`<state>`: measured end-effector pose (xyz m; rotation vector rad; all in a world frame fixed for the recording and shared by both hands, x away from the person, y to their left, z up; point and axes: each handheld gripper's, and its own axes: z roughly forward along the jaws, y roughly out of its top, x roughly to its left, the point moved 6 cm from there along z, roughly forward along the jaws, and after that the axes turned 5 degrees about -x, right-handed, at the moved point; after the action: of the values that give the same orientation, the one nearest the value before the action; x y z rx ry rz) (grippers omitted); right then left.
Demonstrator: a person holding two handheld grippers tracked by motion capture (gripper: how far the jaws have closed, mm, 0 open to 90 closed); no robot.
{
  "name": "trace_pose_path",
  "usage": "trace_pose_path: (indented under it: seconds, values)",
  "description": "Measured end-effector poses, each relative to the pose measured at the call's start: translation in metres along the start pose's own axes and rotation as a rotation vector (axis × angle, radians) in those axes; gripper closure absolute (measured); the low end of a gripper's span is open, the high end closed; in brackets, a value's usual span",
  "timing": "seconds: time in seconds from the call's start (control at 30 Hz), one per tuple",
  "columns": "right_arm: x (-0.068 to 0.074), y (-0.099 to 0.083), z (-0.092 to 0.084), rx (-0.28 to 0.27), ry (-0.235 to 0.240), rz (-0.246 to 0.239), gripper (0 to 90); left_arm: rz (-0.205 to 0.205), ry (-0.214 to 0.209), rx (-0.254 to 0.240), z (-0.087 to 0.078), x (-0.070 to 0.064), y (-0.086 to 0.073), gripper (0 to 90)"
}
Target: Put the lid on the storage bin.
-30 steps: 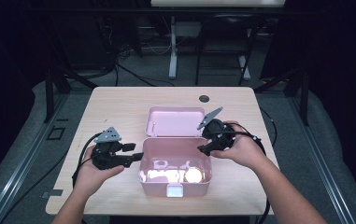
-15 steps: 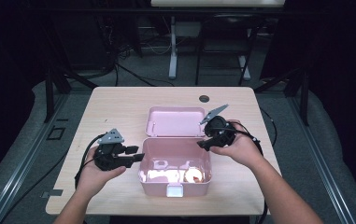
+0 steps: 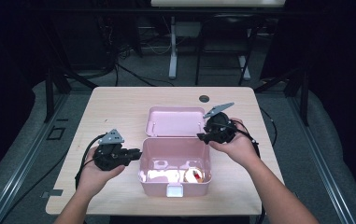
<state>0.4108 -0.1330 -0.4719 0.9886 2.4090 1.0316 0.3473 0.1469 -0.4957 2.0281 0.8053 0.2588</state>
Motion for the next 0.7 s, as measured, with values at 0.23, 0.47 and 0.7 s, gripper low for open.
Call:
trace_pose_path:
  seconds: [0.23, 0.47, 0.7]
  values:
    - [0.0, 0.002, 0.005, -0.004, -0.015, 0.01, 64.2, 0.015, 0.003, 0.0, 0.0, -0.002, 0.001, 84.9]
    - [-0.003, 0.004, 0.01, -0.003, -0.023, 0.034, 65.9, 0.013, 0.005, 0.01, 0.0, -0.001, 0.0, 87.1]
    - [-0.013, 0.005, 0.014, -0.01, -0.053, 0.08, 65.9, 0.013, -0.001, 0.017, 0.003, -0.003, -0.001, 88.8]
